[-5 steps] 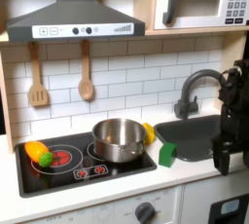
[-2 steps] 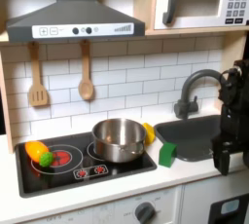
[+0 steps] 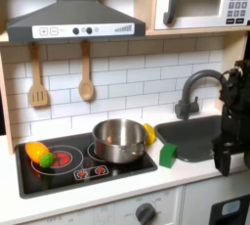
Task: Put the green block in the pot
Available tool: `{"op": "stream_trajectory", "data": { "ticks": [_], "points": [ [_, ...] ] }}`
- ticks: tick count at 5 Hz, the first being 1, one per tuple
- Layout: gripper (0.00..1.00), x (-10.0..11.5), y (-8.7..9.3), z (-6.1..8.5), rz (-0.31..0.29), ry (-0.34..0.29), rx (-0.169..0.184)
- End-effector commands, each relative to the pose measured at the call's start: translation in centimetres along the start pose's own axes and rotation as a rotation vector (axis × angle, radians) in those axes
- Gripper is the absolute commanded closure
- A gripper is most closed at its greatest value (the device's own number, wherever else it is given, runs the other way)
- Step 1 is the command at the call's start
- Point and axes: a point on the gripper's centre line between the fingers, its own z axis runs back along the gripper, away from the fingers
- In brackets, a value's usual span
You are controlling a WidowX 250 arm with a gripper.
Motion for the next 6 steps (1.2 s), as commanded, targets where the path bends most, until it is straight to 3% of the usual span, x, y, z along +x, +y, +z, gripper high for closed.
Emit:
{"op": "stream_trajectory", "data": {
  "ticks": [1,4,5,6],
  "points": [
    [0.00,0.0,0.0,0.0,0.000,-0.003,0.000],
    [0.00,0.0,0.0,0.0,0.000,-0.003,0.000],
    [0.00,-0.1,0.1,-1.0,-0.023,-0.008,-0.023],
    [0.00,0.5,0.5,-1.5,-0.049,-0.024,0.005]
  ]
}}
